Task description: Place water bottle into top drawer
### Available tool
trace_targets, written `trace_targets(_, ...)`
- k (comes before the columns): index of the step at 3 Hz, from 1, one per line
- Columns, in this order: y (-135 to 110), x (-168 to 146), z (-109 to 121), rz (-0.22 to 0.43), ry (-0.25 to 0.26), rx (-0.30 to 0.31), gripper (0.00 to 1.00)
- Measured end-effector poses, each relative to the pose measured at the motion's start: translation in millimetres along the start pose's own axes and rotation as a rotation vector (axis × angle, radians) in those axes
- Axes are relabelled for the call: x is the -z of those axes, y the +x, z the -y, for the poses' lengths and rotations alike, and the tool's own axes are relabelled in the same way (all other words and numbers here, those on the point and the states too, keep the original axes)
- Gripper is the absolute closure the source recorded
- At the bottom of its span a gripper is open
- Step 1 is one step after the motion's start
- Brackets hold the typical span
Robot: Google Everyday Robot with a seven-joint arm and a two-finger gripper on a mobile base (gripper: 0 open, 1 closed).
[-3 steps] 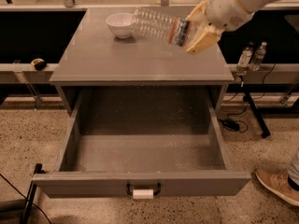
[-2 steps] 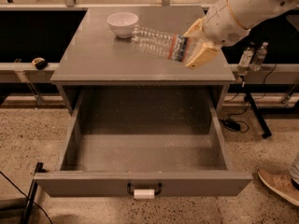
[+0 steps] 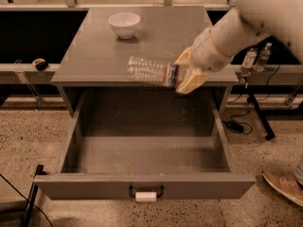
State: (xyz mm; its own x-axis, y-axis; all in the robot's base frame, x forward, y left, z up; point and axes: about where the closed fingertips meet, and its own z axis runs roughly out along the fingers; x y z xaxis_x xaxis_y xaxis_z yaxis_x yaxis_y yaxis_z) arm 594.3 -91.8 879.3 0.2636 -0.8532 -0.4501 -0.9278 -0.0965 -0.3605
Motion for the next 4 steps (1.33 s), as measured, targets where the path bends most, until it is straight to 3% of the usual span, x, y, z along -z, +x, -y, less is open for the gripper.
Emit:
trace_targets(1, 25.4, -65.8, -54.9, -0.015, -0.106, 0.018, 1.0)
trace_targets(2, 29.3, -88.4, -87.3, -0.026, -0.185, 0.018, 1.0)
trace_targets(3, 34.5, -99.6, -82.2, -0.052, -0.199, 0.009, 1.0)
trace_targets(4, 56.6, -148.2, -89.6, -0.074, -0.22, 0.0, 1.0)
